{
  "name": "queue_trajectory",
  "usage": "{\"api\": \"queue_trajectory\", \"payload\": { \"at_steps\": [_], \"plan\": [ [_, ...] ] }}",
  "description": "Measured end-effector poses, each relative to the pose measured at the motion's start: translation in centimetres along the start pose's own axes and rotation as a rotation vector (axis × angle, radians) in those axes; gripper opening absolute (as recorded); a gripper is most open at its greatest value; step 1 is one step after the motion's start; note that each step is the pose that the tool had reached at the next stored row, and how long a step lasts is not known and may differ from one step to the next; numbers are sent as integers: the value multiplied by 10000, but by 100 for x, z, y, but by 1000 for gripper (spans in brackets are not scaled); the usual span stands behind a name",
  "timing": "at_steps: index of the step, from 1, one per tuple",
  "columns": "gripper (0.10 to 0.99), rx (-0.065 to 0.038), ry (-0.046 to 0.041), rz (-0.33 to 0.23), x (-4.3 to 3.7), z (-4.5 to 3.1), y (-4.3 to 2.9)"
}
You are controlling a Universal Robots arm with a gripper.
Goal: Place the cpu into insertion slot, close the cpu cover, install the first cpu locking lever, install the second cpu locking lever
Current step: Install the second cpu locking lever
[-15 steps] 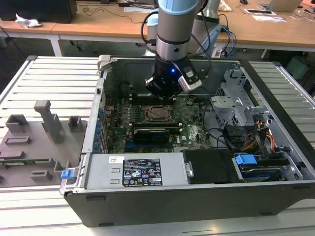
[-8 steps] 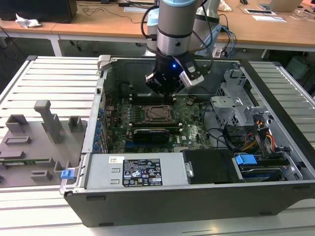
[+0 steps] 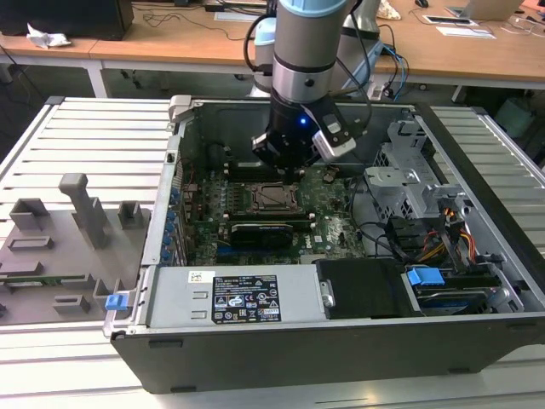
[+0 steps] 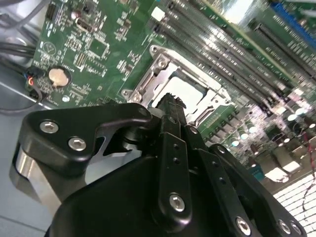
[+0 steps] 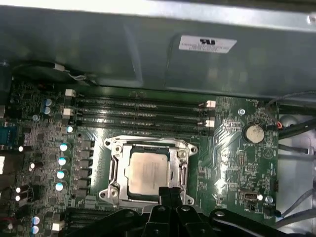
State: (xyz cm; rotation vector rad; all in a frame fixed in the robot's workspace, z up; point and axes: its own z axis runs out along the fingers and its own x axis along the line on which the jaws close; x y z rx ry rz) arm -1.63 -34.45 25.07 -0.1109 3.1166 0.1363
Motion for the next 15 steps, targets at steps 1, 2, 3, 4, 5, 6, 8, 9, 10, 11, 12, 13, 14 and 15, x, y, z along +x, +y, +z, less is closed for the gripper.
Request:
{"api": "queue_trajectory", "payload": {
  "at_steps": [1,2,3,4,5,6,8,9,10,11,12,13,14,15],
  "plan": [
    [106,0,0,0,1,-1,-15],
    [106,0,0,-1,2,-3,-35],
    [106,1,0,-1,3,-4,-51],
    [106,-1,15,1,4,-3,-68],
    [106,-17,58,4,6,-1,-82],
    [106,-66,105,10,8,5,-107],
    [106,-187,100,12,12,12,-158],
    [106,-311,92,12,15,16,-196],
    [106,-424,83,7,19,18,-223],
    [106,-539,78,-12,22,25,-252],
    [106,-559,76,-19,23,30,-266],
    [106,-566,77,-22,24,32,-278],
    [106,-569,77,-25,25,34,-285],
    [106,-568,77,-27,28,36,-292]
  ]
}}
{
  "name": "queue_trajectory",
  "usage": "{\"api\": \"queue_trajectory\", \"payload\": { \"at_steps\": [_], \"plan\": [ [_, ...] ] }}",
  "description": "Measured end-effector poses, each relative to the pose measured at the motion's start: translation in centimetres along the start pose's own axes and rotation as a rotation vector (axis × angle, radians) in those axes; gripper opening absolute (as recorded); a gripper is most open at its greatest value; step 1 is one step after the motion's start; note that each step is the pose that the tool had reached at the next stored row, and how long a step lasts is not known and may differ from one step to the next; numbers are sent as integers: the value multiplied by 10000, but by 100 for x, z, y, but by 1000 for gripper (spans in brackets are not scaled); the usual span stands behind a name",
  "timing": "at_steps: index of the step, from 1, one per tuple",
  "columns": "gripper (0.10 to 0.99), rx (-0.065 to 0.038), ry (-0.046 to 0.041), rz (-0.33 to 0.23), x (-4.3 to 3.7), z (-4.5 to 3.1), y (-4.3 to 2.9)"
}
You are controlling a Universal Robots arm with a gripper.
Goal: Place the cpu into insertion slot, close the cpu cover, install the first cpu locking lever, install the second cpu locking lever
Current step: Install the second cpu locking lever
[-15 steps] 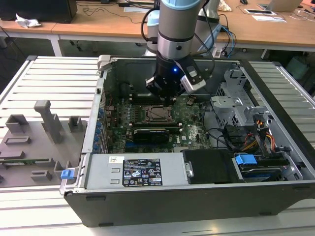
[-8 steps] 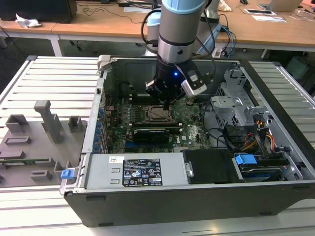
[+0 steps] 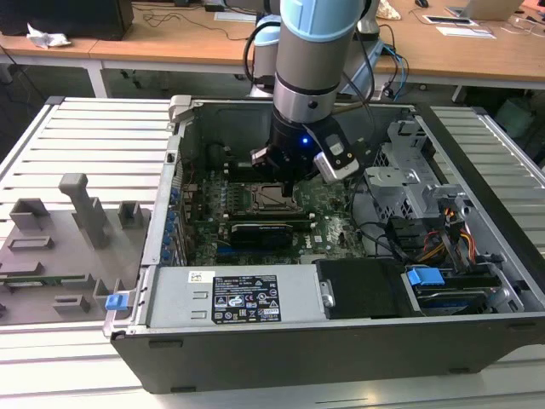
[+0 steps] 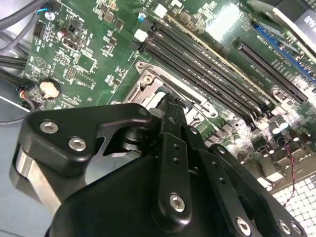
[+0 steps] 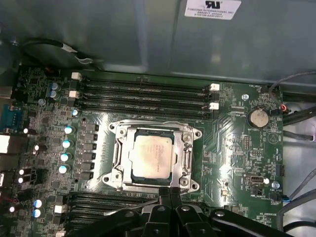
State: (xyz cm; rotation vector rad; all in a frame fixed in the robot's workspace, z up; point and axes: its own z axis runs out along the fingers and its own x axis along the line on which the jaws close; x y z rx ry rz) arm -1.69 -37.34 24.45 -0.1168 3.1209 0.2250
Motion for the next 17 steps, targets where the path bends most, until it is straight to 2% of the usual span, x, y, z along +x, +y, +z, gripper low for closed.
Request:
{"api": "queue_trajectory", "payload": {
  "at_steps": [7,10,14,17],
  "plan": [
    [106,-1,7,-46,76,28,-59],
    [106,-1,8,-53,156,33,-65],
    [106,-1,10,-70,309,41,-67],
    [106,-1,12,-85,382,74,-68]
  ]
}}
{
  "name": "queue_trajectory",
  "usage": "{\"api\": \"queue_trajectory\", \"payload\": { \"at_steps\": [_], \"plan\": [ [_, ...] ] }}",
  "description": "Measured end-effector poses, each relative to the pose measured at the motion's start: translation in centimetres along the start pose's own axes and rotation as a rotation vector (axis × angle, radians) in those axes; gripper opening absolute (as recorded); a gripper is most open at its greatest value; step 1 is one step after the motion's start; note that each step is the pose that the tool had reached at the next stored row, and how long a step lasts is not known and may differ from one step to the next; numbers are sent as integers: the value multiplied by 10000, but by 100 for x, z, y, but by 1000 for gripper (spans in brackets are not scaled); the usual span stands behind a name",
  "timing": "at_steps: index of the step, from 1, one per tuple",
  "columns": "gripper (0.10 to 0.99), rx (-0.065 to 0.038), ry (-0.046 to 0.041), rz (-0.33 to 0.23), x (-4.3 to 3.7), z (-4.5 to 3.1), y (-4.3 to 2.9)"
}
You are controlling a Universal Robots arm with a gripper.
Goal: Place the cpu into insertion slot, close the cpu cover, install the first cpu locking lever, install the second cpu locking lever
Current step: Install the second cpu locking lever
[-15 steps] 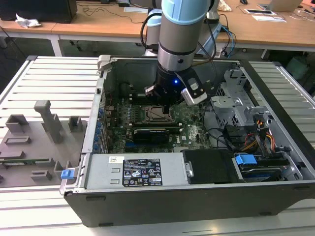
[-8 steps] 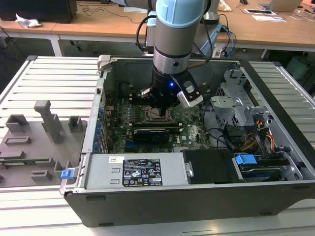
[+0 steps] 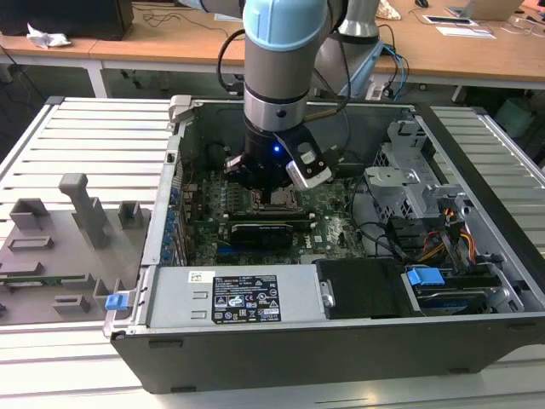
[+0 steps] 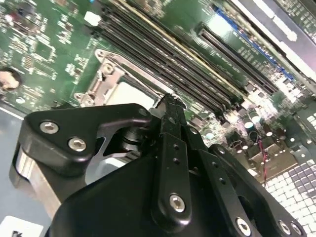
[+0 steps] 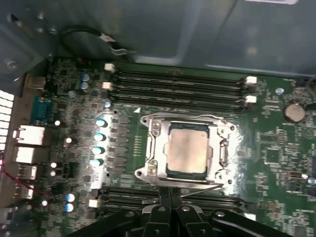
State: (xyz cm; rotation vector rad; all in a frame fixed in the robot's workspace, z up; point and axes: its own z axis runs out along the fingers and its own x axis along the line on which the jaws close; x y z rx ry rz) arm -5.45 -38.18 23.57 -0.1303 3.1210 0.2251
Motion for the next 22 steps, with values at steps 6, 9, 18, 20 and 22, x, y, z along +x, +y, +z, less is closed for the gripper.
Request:
{"api": "queue_trajectory", "payload": {
  "at_steps": [6,9,18,20,22],
  "plan": [
    [106,-26,1,-15,72,105,-34],
    [106,-92,-3,-27,141,112,-71],
    [106,-459,-25,-90,193,257,-115],
    [106,-582,-35,-97,195,282,-118],
    [106,-713,-46,-98,200,304,-122]
  ]
}}
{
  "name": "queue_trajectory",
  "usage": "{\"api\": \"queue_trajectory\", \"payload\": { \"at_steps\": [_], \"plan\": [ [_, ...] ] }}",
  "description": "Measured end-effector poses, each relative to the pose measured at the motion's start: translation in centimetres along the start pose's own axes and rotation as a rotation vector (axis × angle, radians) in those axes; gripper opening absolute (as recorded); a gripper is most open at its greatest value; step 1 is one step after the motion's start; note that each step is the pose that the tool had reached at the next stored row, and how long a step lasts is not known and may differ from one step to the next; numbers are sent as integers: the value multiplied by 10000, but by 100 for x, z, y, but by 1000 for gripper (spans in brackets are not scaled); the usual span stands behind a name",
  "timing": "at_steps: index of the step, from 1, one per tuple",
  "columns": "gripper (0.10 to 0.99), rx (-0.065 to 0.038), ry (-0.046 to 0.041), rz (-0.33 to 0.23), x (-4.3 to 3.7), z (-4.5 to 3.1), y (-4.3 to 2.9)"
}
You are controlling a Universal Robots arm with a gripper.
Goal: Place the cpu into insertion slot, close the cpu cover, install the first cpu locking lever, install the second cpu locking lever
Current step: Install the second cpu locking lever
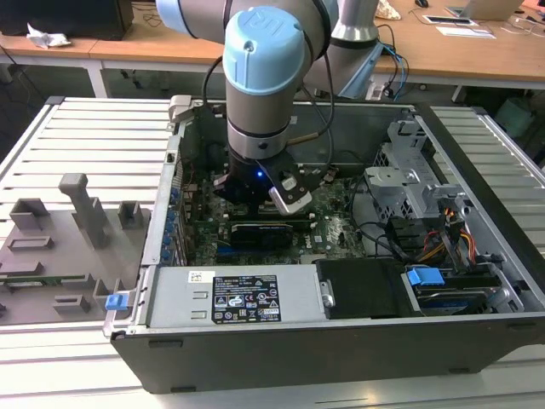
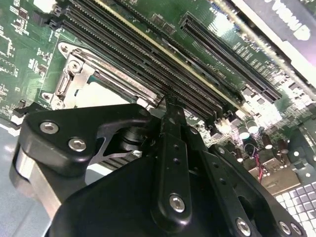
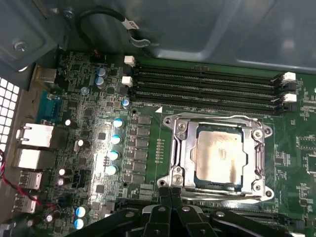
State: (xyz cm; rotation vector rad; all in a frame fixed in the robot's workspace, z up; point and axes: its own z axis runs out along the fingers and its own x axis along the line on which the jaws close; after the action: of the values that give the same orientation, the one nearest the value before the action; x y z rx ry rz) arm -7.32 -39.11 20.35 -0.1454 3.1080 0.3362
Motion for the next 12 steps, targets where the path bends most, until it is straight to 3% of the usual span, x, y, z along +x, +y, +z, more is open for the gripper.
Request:
{"api": "queue_trajectory", "payload": {
  "at_steps": [4,12],
  "plan": [
    [106,-203,-17,-7,18,28,-5],
    [106,-472,-40,-17,77,71,-8]
  ]
}}
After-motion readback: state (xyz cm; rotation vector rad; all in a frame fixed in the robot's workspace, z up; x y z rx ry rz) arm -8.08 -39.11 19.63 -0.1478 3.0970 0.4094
